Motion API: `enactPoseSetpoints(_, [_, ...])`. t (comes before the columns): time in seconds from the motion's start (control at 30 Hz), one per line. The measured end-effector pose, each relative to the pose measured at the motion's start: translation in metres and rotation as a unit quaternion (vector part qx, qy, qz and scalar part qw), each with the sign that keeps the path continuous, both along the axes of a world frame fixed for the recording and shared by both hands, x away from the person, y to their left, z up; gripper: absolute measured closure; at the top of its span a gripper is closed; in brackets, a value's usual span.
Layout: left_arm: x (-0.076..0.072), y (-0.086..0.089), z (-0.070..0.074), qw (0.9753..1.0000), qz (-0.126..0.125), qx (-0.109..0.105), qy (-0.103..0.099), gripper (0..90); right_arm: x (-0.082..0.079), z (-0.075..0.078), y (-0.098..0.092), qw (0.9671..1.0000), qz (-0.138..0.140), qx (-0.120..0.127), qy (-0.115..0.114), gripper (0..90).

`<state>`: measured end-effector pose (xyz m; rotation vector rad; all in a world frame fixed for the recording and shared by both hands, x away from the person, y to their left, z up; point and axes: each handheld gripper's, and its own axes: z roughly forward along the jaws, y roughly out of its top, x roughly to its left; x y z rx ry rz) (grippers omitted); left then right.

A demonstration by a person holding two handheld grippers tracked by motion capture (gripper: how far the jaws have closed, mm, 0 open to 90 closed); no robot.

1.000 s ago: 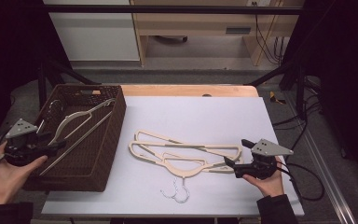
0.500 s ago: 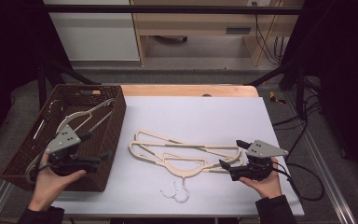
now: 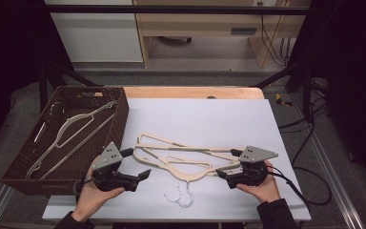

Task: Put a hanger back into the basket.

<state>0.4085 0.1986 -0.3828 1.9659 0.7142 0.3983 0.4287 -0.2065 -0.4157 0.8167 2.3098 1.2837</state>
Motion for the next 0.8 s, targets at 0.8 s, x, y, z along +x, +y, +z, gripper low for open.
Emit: enactPoseSetpoints(0.8, [-0.014,-0.08,-0.049,0.9968,-0.038,0.028,0.065,16.9,0.007,-0.018,0.007,0.9994,-0.001,-0.03,0.017,14.3])
